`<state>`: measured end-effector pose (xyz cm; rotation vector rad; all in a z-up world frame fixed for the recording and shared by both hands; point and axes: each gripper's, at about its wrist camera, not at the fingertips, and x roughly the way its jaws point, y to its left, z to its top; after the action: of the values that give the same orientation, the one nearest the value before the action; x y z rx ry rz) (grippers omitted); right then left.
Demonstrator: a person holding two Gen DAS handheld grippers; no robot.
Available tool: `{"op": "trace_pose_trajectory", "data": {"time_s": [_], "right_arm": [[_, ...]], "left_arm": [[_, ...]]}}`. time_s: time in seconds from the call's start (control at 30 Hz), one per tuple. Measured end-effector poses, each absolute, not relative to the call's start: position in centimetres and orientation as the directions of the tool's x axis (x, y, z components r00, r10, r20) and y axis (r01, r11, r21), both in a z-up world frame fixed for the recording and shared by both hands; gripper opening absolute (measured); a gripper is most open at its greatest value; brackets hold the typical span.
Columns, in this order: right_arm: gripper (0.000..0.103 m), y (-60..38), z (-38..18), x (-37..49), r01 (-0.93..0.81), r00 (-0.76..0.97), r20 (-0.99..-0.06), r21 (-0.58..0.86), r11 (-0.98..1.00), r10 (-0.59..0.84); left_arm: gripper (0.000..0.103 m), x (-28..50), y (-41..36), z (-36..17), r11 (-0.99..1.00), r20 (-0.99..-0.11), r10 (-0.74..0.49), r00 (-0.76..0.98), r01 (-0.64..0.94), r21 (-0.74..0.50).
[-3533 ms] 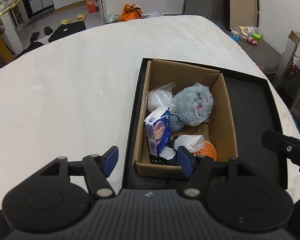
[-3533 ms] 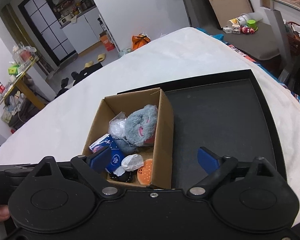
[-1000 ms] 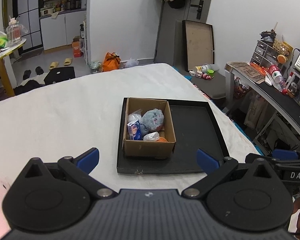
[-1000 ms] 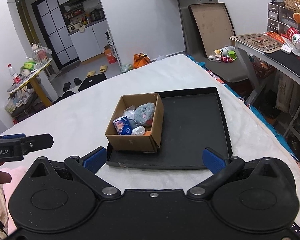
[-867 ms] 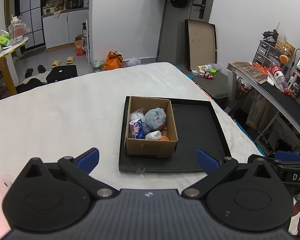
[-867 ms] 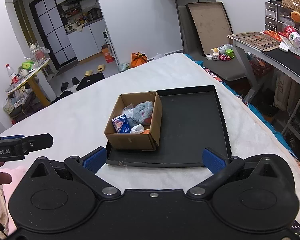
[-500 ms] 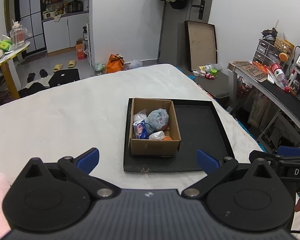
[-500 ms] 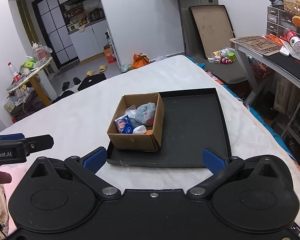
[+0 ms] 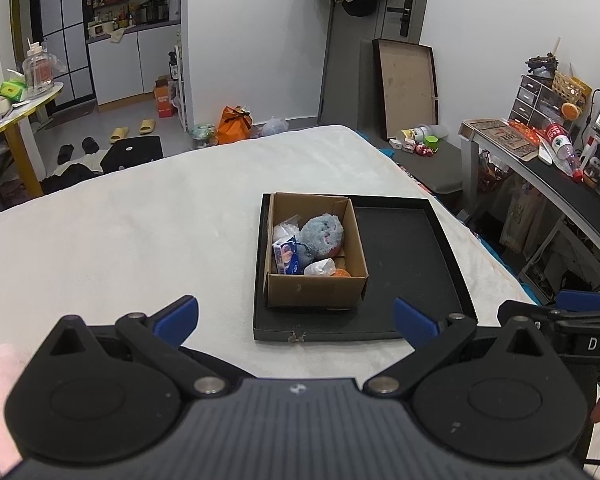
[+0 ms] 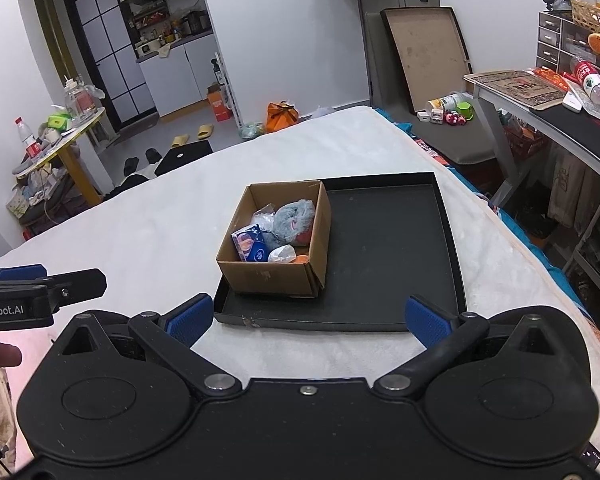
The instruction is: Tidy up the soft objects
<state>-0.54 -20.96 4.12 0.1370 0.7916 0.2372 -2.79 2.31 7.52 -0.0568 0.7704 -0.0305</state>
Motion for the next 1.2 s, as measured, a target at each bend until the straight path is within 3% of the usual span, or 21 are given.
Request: {"op": "trace_pose_trajectory", "data": {"time_s": [1.2], "right_arm": [[0.103, -21.43, 4.2, -0.33, -0.152, 0.677, -0.686, 0.223, 0.963, 0.266]], "left_arm": [[0.103, -1.98, 2.26, 6.86, 0.996, -0.705, -0.083, 0.704, 0.044, -0.074]]}}
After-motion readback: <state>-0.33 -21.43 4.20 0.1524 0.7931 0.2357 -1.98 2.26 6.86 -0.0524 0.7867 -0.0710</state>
